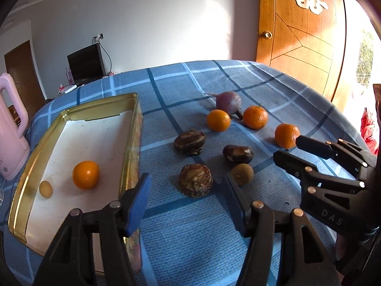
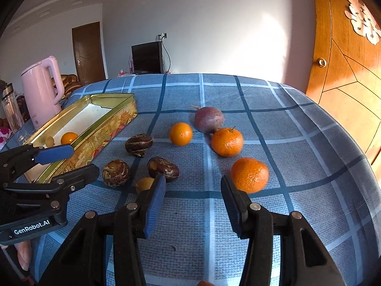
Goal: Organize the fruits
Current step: 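Grasp the brown nut with the left tool while the right tool grasps a mandarin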
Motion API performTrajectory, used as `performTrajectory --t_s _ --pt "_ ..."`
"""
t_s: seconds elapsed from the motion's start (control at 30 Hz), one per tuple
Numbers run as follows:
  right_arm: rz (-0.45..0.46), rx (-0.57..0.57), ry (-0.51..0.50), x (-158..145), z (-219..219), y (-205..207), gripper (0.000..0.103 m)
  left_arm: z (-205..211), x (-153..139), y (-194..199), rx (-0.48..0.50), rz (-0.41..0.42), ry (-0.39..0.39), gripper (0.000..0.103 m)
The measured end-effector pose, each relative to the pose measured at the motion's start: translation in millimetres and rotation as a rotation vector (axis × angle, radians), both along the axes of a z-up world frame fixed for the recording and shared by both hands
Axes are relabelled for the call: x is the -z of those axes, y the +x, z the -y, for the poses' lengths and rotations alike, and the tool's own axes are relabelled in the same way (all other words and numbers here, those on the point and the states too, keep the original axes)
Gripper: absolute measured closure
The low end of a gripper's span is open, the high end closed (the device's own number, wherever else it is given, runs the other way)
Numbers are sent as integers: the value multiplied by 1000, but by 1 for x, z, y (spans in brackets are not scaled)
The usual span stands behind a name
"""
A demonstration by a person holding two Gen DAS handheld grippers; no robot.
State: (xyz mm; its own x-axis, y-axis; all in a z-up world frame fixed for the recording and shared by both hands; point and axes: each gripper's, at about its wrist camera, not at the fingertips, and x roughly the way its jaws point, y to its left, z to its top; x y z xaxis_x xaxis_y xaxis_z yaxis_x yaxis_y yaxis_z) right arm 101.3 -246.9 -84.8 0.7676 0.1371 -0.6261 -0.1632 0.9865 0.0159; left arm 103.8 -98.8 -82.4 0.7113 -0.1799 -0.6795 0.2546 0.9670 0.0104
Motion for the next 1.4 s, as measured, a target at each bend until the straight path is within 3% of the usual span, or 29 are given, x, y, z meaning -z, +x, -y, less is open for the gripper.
performTrajectory --t_s 0.2,0.3,0.47,0.57,0.77,1.0,1.4 --pt "-8 -2 24 9 4 2 52 15 12 10 30 -54 11 55" --pt "-3 -2 46 9 8 1 52 19 19 17 32 -93 3 57" --pt "-18 0 87 11 14 3 52 20 19 22 17 -91 18 57" --pt "-19 13 113 11 20 4 52 20 27 27 10 -111 56 57" --pt "-13 32 125 11 23 3 52 17 31 35 18 -150 15 60" --pt "-22 59 172 12 34 4 52 10 26 30 19 -114 -37 60" --pt "-7 77 111 10 33 5 52 -3 8 14 -12 23 -78 60"
